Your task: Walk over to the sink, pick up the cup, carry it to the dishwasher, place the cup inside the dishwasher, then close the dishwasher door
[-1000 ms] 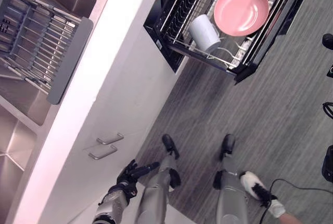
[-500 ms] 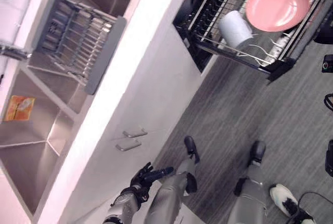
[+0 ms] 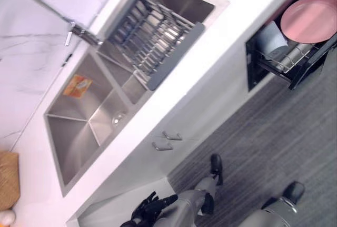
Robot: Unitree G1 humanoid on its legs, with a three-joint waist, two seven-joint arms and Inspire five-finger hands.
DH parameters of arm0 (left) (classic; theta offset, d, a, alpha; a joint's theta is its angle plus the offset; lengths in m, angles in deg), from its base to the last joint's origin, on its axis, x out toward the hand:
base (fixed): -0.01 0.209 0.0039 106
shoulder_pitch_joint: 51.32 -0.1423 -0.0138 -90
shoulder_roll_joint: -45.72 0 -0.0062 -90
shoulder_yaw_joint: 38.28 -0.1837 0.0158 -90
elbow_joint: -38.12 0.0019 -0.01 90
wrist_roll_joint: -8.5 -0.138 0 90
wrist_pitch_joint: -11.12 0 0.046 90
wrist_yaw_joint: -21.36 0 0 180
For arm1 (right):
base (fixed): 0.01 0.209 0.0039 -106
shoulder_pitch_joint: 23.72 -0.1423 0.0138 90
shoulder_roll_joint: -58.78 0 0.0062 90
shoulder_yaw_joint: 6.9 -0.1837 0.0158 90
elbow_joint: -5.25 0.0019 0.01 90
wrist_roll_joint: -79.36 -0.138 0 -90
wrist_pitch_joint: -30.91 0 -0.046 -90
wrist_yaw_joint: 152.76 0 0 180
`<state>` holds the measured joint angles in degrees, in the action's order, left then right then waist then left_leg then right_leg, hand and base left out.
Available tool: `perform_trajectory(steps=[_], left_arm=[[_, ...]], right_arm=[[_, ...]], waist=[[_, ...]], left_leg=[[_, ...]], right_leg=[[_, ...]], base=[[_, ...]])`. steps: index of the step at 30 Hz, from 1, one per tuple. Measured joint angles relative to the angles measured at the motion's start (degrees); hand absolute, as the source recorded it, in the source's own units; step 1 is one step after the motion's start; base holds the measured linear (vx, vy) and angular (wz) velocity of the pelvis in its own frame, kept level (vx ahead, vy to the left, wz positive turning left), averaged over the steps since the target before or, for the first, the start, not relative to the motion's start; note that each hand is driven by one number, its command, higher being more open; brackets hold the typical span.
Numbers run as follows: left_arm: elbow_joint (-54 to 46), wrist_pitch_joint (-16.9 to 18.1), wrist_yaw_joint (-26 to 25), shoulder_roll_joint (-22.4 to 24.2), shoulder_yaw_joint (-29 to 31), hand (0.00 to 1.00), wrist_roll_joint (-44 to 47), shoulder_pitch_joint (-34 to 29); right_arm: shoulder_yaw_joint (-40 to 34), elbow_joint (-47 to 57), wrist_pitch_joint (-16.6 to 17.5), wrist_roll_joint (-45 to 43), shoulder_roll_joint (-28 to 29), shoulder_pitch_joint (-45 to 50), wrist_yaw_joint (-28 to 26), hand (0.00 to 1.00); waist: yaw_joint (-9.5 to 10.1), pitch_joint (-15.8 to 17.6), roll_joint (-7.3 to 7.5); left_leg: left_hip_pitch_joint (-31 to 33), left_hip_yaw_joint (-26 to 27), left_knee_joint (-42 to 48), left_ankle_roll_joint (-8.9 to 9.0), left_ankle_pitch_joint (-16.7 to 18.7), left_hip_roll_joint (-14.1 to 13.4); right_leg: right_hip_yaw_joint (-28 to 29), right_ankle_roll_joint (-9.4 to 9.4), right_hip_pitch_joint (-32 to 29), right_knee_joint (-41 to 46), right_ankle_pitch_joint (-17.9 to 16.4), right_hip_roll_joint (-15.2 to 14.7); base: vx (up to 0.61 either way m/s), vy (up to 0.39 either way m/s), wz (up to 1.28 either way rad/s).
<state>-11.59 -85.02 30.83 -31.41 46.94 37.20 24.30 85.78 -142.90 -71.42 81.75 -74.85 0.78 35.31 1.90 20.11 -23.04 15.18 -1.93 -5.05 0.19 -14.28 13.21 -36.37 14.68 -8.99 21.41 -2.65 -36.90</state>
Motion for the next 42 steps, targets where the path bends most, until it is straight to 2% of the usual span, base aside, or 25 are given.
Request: perform_trajectory(steps=[3, 4, 7, 10, 13, 15, 16, 19, 21, 24, 26, 27, 28, 29, 30, 31, 32, 34, 35, 36, 37, 38, 39, 40, 42], left_arm=[[-0.1, -0.1, 1.6, 1.1, 1.9, 1.00, -0.8, -1.0], [-0.1, -0.1, 2.2, 1.2, 2.0, 1.00, -1.2, -1.0], [-0.1, -0.2, 3.8, 1.9, 2.1, 1.00, -1.8, -1.0], [-0.1, -0.2, 4.9, 2.3, 2.9, 1.00, -1.7, -1.0], [0.2, -0.9, 5.8, 2.6, 4.5, 1.00, -1.3, -0.9], [0.9, -1.2, 5.8, 2.6, 5.4, 1.00, 0.0, -0.5], [1.4, -1.6, 5.8, 2.6, 6.7, 1.00, 1.2, 0.1], [5.9, -3.3, 5.2, 2.6, 10.9, 1.00, 4.6, 3.4], [9.4, -5.5, 3.6, 2.6, 15.1, 1.00, 7.6, 5.9], [13.1, -7.1, 3.3, 2.5, 19.1, 1.00, 8.1, 7.7], [15.2, -7.0, 3.2, 1.9, 20.1, 1.00, 7.7, 7.9], [16.4, -6.4, 3.2, 1.4, 20.1, 1.00, 7.0, 7.8], [16.8, -5.1, 3.2, 1.1, 20.1, 1.00, 5.0, 7.2], [16.8, -4.5, 3.2, 0.8, 20.0, 1.00, 4.8, 7.0], [16.8, -4.0, 3.1, -0.1, 19.1, 1.00, 4.5, 6.7], [16.9, -3.9, 2.5, -1.1, 18.7, 1.00, 4.6, 6.5], [17.7, -3.7, 1.1, -2.2, 18.5, 1.00, 4.5, 7.7], [18.8, -3.5, 0.4, -2.4, 19.1, 1.00, 4.5, 9.1], [18.9, -3.5, -1.0, -1.3, 22.2, 1.00, 3.6, 10.0], [18.8, -3.5, -1.6, -0.8, 23.8, 1.00, 3.4, 10.0], [18.7, -3.4, -2.7, -0.5, 26.0, 1.00, 2.9, 9.9], [18.3, -3.5, -4.6, -0.1, 28.8, 1.00, 1.6, 10.0], [18.1, -3.6, -5.1, 0.6, 29.8, 1.00, 1.6, 10.2], [18.1, -3.3, -6.0, 1.5, 31.1, 1.00, 1.6, 9.6], [17.6, -3.3, -7.0, 2.3, 32.3, 1.00, 1.5, 7.9]], right_arm=[[-0.1, 0.1, 2.5, -0.7, 1.6, -1.1, -3.9, 0.00], [-0.2, 0.4, 3.7, -1.1, 2.5, -1.1, -4.8, 1.00], [-3.5, 0.5, 4.6, -2.4, 4.9, -0.9, -6.3, 1.00], [-9.4, 2.1, 5.0, -9.4, 5.9, 4.5, -9.3, 1.00], [-15.9, 7.4, 7.8, -19.3, 9.2, 14.3, -13.5, 1.00], [-19.5, 8.3, 8.9, -24.2, 11.7, 20.3, -16.4, 1.00], [-22.4, 7.9, 8.9, -27.6, 14.0, 24.4, -17.8, 1.00], [-31.6, 3.5, 8.7, -30.0, 21.1, 34.0, -21.8, 1.00], [-38.9, -2.7, 8.8, -29.8, 26.6, 42.8, -24.0, 1.00], [-46.3, -6.2, 9.5, -28.9, 36.1, 57.3, -24.3, 1.00], [-47.5, -6.2, 10.3, -26.7, 41.9, 64.6, -23.7, 1.00], [-47.4, -6.2, 10.4, -24.6, 45.3, 68.5, -22.4, 1.00], [-47.4, -7.1, 10.4, -22.4, 48.5, 70.9, -20.8, 1.00], [-47.3, -7.2, 10.4, -20.8, 50.0, 71.6, -19.8, 1.00], [-47.5, -7.2, 10.5, -19.6, 52.7, 72.6, -18.1, 1.00], [-47.4, -7.0, 11.0, -19.6, 54.3, 72.9, -16.9, 1.00], [-45.6, -6.3, 11.4, -18.5, 55.5, 72.9, -15.7, 1.00], [-44.3, -5.6, 12.5, -17.9, 56.6, 73.2, -14.9, 1.00], [-42.2, -3.4, 15.7, -17.3, 58.9, 73.8, -14.0, 1.00], [-41.4, -2.5, 16.8, -16.7, 59.6, 73.8, -13.8, 1.00], [-39.7, -1.1, 18.3, -16.0, 61.1, 74.2, -13.3, 1.00], [-38.2, 0.2, 19.9, -15.3, 62.0, 75.1, -12.8, 1.00], [-37.5, 0.8, 20.5, -14.8, 62.0, 75.7, -12.4, 1.00], [-35.8, 0.9, 20.5, -13.4, 61.8, 76.3, -11.1, 1.00], [-33.0, 1.4, 20.5, -11.3, 61.9, 77.0, -10.3, 1.00]], waist=[[0.33, -0.2, -0.23], [0.41, -0.2, -0.22], [0.59, 0.2, 0.27], [0.28, 0.8, 0.95], [0.04, 1.3, 1.57], [-0.23, 2.2, 2.73], [-0.60, 3.2, 4.09], [-1.90, 4.9, 6.65], [-2.87, 4.9, 8.34], [-4.31, 3.8, 11.53], [-4.64, 2.7, 13.40], [-4.61, 1.3, 14.70], [-4.61, -0.3, 16.06], [-4.60, -0.8, 16.76], [-4.51, -2.2, 17.46], [-4.95, -2.9, 17.83], [-5.65, -4.1, 18.33], [-5.55, -4.5, 18.77], [-3.99, -5.1, 20.10], [-3.74, -5.5, 20.79], [-3.61, -6.6, 23.35], [-4.55, -6.5, 24.66], [-4.39, -6.7, 24.15], [-3.34, -6.7, 24.03], [-2.56, -8.8, 24.13]], left_leg=[[-2.0, -0.5, 0.0, -0.01, 0.0, 0.6], [-2.6, -0.4, 0.0, -0.01, 0.0, 0.6], [-3.5, 0.6, 0.0, -0.01, 0.0, 0.1], [-4.8, 1.9, 0.0, -0.15, 0.1, -1.1], [-6.7, 5.0, 0.0, -1.16, 1.3, -3.8], [-7.5, 7.5, -0.2, -1.43, 2.5, -5.8], [-8.1, 8.2, -0.3, -1.34, 2.8, -7.0], [-8.4, 9.5, -0.3, -1.25, 2.9, -9.6], [-8.6, 9.6, -0.3, -0.75, 3.2, -10.7], [-11.9, 9.2, -0.4, 0.43, 4.3, -10.1], [-15.3, 8.8, -0.4, -0.02, 6.0, -9.9], [-17.5, 8.5, -0.4, -0.50, 7.3, -9.9], [-19.4, 7.7, -0.4, -0.88, 8.0, -10.2], [-20.5, 7.2, -0.4, -1.46, 8.5, -10.3], [-22.1, 5.6, -0.3, -1.97, 8.8, -10.7], [-22.6, 4.1, -0.3, -2.26, 9.0, -11.4], [-22.5, 1.1, -0.3, -2.43, 9.0, -13.0], [-22.4, -0.7, -0.3, -2.55, 9.1, -13.8], [-21.9, 0.2, -0.3, -2.82, 9.6, -13.8], [-21.5, 0.9, -0.3, -2.73, 9.9, -13.4], [-20.9, 2.5, -0.2, -3.16, 10.7, -11.4], [-18.3, 7.4, 9.3, -3.36, 12.9, -11.7], [-17.5, 9.0, 13.5, -1.70, 16.5, -12.6], [-18.1, 8.0, 15.9, -1.24, 18.7, -12.6], [-19.2, 6.3, 14.6, -0.80, 19.1, -12.3]], right_leg=[[-1.9, -0.14, 3.5, -0.4, -0.7, -0.3], [-2.2, -0.14, 4.4, -0.7, -0.7, -0.1], [-3.0, -0.26, 6.2, -2.0, -0.8, 0.8], [-3.1, -0.39, 8.0, -3.6, -0.8, 2.6], [-2.0, -0.63, 9.1, -4.9, -1.0, 5.6], [-0.8, -0.89, 9.2, -5.5, -1.1, 7.7], [0.1, -1.44, 9.2, -5.9, -1.4, 8.9], [1.2, -2.34, 9.7, -8.9, -0.6, 12.2], [1.0, -2.09, 10.8, -11.0, 0.5, 14.0], [0.0, -1.95, 14.7, -11.4, 0.5, 13.4], [0.2, -2.25, 17.0, -8.3, 0.3, 12.4], [0.7, -3.82, 17.4, -3.7, 0.2, 11.2], [1.9, -8.64, 16.9, 1.9, 0.7, 10.2], [3.7, -12.03, 16.4, 4.6, 1.3, 10.0], [10.0, -15.51, 14.0, 10.9, 3.4, 10.3], [15.2, -12.93, 12.7, 11.6, -0.5, 12.8], [20.6, -11.38, 12.1, 8.0, -5.9, 19.5], [23.2, -11.31, 11.7, 4.3, -7.7, 23.9], [25.3, -10.81, 9.5, -0.4, -8.0, 27.3], [26.1, -10.21, 9.1, -3.1, -8.4, 28.2], [28.4, -8.48, 8.6, -7.7, -10.0, 28.1], [28.0, -7.98, 8.2, -5.5, -8.4, 26.6], [27.7, -7.98, 8.6, -4.2, -8.4, 26.7], [27.5, -8.97, 10.5, -2.6, -9.0, 26.7], [24.9, -8.28, 13.1, -4.3, -9.1, 26.2]], base=[[0.01, -0.094, 0.22], [-0.01, -0.138, 0.07], [-0.03, -0.124, 0.01], [-0.04, -0.130, -0.11], [-0.07, -0.133, -0.34], [-0.07, -0.126, -0.44], [-0.07, -0.107, -0.37], [-0.05, -0.163, -0.36], [0.02, -0.155, -0.12], [0.10, -0.097, 0.01], [0.11, -0.006, 0.00], [0.09, 0.032, 0.16], [0.09, 0.041, 0.24], [0.09, 0.043, 0.34], [0.08, 0.024, 0.42], [0.05, -0.010, 0.83], [0.02, -0.051, 0.91], [-0.01, -0.081, 0.71], [-0.02, -0.123, 0.33], [-0.02, -0.161, 0.27], [0.10, -0.132, 0.63], [0.13, -0.119, 0.81], [0.17, -0.103, 0.92], [0.11, -0.075, 0.60], [0.13, -0.051, 0.61]])
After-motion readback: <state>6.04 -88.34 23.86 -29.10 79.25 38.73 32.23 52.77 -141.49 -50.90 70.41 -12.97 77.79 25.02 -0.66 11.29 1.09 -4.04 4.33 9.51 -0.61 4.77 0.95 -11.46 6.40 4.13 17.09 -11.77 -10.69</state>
